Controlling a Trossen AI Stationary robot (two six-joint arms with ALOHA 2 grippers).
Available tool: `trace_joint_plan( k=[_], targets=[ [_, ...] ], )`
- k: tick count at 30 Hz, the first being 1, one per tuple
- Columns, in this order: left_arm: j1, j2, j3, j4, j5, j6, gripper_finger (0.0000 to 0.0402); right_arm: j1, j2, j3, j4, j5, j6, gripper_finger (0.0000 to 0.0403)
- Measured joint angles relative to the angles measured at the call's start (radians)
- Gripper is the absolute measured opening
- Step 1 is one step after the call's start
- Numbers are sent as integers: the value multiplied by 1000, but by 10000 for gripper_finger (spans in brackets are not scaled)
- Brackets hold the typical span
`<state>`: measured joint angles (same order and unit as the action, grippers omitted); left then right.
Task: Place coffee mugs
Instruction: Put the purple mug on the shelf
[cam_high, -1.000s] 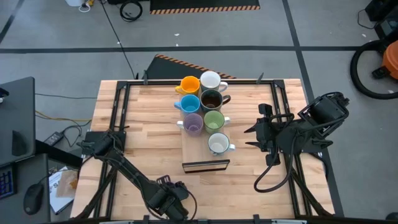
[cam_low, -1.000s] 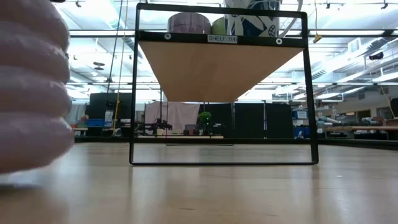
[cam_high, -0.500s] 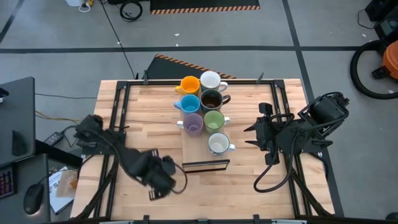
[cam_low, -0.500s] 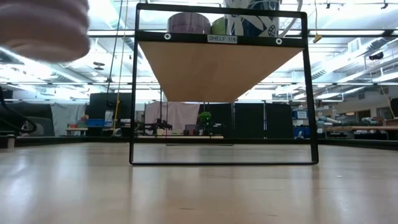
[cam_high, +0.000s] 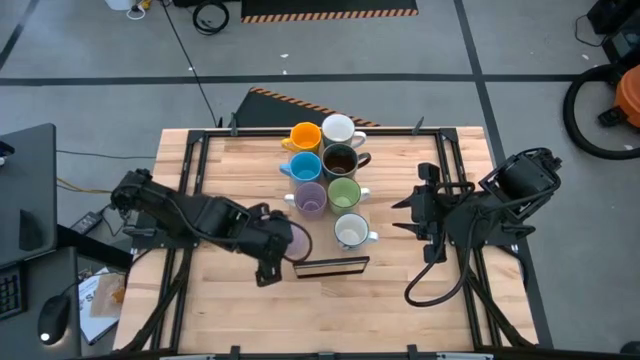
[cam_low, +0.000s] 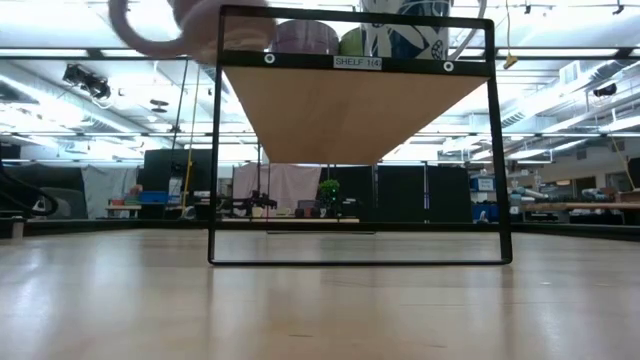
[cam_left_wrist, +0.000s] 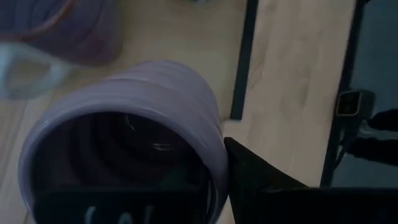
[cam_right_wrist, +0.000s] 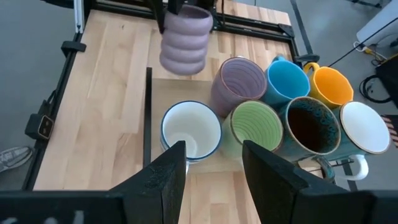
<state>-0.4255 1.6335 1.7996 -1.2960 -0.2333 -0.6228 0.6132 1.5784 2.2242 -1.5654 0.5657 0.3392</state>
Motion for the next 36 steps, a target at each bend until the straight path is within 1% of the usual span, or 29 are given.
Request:
trace_joint_plan(
  k=[3,8,12,15,20,25,31,36],
  targets=[
    [12,2,0,51,0,37,42,0,0,0,0,14,7,165],
    [42,5,0,139,-9,49,42,0,0,0,0,14,18,165],
    [62,5,0,260,-22,78,41,0,0,0,0,18,18,165],
    [71,5,0,304,-19,84,41,0,0,0,0,18,25,165],
    [75,6,0,255,-15,58,40,0,0,0,0,18,28,165],
    [76,7,1,264,-18,58,40,0,0,0,0,18,25,165],
    [77,44,1,221,9,63,40,0,0,0,1,19,18,165],
    [75,82,0,229,22,90,43,0,0,0,6,18,17,165]
  ],
)
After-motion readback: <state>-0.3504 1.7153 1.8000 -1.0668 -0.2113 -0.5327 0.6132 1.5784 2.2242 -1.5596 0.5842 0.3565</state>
